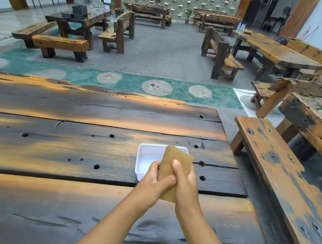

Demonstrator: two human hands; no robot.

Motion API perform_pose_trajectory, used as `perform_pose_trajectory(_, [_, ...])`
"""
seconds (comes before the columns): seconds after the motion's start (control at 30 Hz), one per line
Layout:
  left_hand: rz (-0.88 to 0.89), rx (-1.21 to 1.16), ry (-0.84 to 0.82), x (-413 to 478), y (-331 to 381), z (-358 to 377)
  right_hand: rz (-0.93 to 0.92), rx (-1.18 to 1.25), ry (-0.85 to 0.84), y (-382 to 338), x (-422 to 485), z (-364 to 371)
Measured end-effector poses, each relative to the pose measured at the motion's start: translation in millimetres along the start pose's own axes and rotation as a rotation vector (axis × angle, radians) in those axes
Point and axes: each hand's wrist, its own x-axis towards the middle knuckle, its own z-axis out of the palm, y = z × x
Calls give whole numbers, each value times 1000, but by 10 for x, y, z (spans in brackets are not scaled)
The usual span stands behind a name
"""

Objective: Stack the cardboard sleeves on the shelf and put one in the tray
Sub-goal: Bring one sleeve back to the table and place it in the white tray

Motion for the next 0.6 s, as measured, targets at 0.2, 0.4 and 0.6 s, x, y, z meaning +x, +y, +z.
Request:
perform_pose_trajectory(0.2, [-28, 20, -36, -48, -19, 17, 67, -42, -98, 38, 35, -72])
perform_pose_trajectory(0.4, [-4, 193, -121, 0, 44, -201, 120, -83, -208, -26, 74, -261])
perform_pose_trajectory(0.6, [-68, 644, -368, 139, 323, -483, 118, -519, -550, -405, 357, -604])
